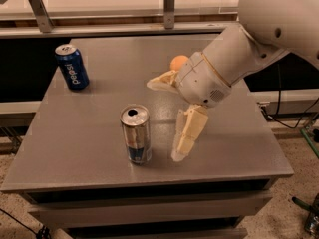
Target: Move redbull can near pepsi can
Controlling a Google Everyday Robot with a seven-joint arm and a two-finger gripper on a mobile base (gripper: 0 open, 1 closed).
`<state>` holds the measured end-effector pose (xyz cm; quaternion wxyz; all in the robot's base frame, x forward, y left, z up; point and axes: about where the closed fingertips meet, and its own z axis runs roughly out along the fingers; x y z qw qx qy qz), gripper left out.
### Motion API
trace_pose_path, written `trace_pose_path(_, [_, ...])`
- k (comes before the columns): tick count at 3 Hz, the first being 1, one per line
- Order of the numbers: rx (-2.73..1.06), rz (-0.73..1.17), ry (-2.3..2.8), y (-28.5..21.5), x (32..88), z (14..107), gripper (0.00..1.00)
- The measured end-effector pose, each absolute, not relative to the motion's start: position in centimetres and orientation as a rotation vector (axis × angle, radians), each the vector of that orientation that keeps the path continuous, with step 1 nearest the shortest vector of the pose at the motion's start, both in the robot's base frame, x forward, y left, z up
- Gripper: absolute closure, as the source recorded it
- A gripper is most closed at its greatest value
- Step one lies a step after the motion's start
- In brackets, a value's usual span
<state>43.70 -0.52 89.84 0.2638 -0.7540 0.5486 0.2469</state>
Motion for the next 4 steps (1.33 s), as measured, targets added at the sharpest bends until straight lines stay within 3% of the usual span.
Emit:
trace_pose_path(1, [-2.059,0.779,1.415,2.7,43.3,89.5,0.00])
trace_pose_path(2, [-2.084,0.838,1.375,4.7,43.0,89.2,0.17])
trace_pose_path(4, [-2.024,0.832,1.352,3.9,42.8,90.7,0.65])
